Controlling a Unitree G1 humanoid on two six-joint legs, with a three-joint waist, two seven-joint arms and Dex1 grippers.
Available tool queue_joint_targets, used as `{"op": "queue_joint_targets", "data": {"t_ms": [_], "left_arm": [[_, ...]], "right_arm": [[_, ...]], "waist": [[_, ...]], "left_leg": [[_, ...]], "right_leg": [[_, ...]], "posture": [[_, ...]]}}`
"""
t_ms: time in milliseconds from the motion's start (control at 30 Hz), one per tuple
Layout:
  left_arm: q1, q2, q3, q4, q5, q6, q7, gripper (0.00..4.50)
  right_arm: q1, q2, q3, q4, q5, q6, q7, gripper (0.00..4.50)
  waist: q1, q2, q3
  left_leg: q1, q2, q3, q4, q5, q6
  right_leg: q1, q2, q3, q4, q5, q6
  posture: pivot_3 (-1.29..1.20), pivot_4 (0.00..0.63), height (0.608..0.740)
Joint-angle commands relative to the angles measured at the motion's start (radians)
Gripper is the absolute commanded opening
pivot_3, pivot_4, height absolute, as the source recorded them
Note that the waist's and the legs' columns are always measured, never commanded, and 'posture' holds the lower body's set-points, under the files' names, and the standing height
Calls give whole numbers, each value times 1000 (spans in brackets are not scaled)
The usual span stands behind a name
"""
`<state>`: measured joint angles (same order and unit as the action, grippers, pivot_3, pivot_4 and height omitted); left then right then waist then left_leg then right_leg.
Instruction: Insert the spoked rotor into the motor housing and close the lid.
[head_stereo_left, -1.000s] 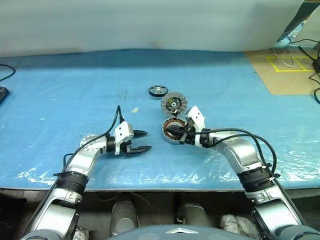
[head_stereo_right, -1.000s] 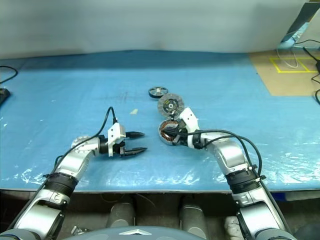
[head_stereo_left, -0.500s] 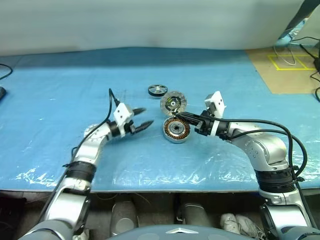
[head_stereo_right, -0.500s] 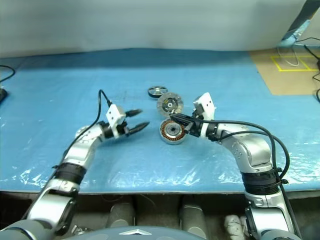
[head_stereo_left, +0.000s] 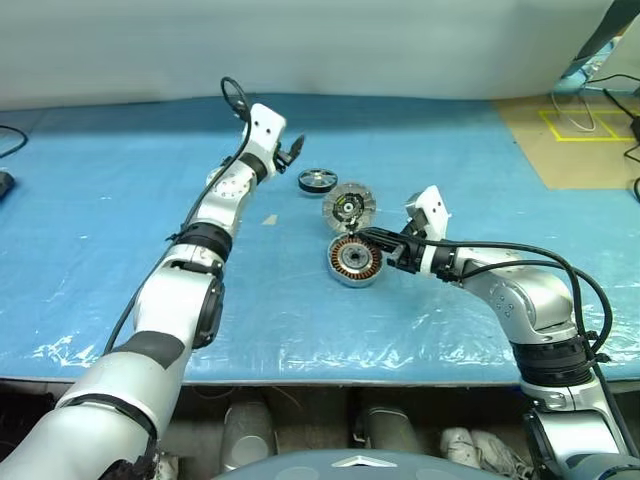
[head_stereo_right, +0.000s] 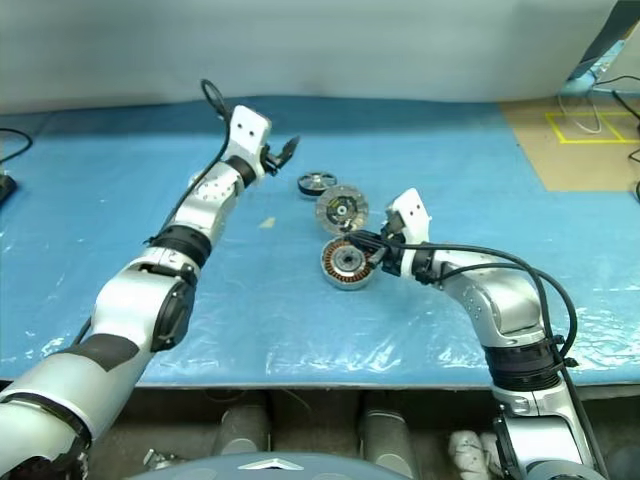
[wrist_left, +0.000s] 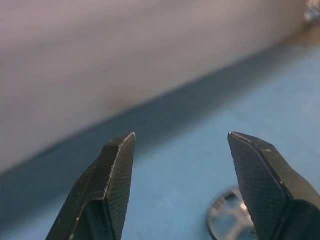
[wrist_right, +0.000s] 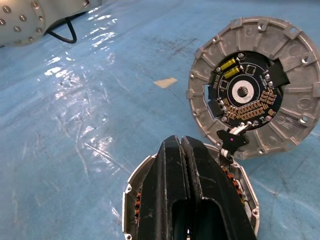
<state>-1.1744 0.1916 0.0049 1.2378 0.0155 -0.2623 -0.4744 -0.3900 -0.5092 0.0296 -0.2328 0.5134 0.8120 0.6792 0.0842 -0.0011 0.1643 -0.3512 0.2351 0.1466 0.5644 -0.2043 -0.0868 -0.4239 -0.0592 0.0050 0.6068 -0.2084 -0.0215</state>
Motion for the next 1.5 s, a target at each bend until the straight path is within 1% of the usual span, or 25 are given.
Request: {"op": "queue_joint_targets", "data": {"t_ms": [33, 100, 333, 433, 500, 533, 667, 833, 1067, 1200, 1500], "left_arm": [[-56, 14, -20, 60, 29, 63, -152, 3087], [-78, 21, 0, 79, 16, 116, -221, 3087], [-148, 46, 3, 103, 53, 169, -229, 3087], [-157, 44, -1, 107, 67, 169, -234, 3653], [-153, 40, -13, 111, 89, 166, -209, 4312], [-150, 38, -25, 112, 108, 164, -178, 4443], [-136, 25, -54, 117, 171, 130, -51, 4443], [-113, 1, -65, 121, 206, 108, -32, 4443], [-111, -41, -20, 131, 191, 173, 50, 4443], [-108, -73, 4, 134, 190, 204, 142, 4443], [-88, -133, 63, 137, 184, 242, 235, 4443]], "right_arm": [[13, -13, -23, -62, 3, 0, -17, 27], [34, -16, -31, -80, 6, 4, -28, 27], [87, -9, -43, -126, 10, 9, -70, 27], [93, -5, -40, -129, 9, 7, -81, 0], [93, -4, -38, -122, 2, 5, -90, 0], [94, -3, -36, -121, 1, 5, -94, 0], [99, -2, -29, -126, -1, 5, -105, 0], [107, -4, -24, -136, -3, 8, -114, 0], [133, -15, -30, -169, -3, 30, -133, 0], [176, -23, -47, -218, 9, 57, -151, 0], [268, -27, -96, -328, 29, 129, -208, 0]], "waist": [[2, 0, 0], [5, -1, 1], [16, -4, 4], [18, -4, 4], [17, -5, 4], [17, -5, 4], [17, -5, 4], [17, -5, 4], [17, -6, 5], [19, -6, 5], [18, -7, 5]], "left_leg": [[0, 0, 0, 0, 0, 0], [0, 0, 0, -1, 0, 0], [0, 0, 0, 0, 0, 0], [0, -1, 0, 0, 0, 0], [-1, -1, 0, 0, 0, 0], [-1, -1, 0, 0, 0, 0], [-2, -1, 0, 0, 0, 0], [-2, -1, -1, 0, 0, 0], [-2, -1, -1, 0, 0, 0], [-3, -1, -1, 0, 0, 0], [-4, -1, -2, 0, 0, 0]], "right_leg": [[0, 0, 0, 0, 0, 0], [0, 0, 0, 0, 0, 0], [0, -2, -1, 0, 0, 0], [0, -2, -1, 0, 0, 0], [0, -2, -1, 0, 0, 0], [0, -2, -1, 0, 0, 0], [0, -2, -1, 0, 0, 0], [0, -2, -2, 0, 0, 1], [0, -2, -1, 0, 0, 1], [0, -2, -1, 0, 0, 1], [0, -2, -1, -1, 0, 1]], "posture": [[0, 150, 740], [0, 150, 740], [0, 150, 740], [0, 150, 740], [0, 150, 740], [0, 150, 740], [0, 150, 740], [0, 150, 740], [0, 150, 740], [0, 150, 740], [0, 150, 740]]}}
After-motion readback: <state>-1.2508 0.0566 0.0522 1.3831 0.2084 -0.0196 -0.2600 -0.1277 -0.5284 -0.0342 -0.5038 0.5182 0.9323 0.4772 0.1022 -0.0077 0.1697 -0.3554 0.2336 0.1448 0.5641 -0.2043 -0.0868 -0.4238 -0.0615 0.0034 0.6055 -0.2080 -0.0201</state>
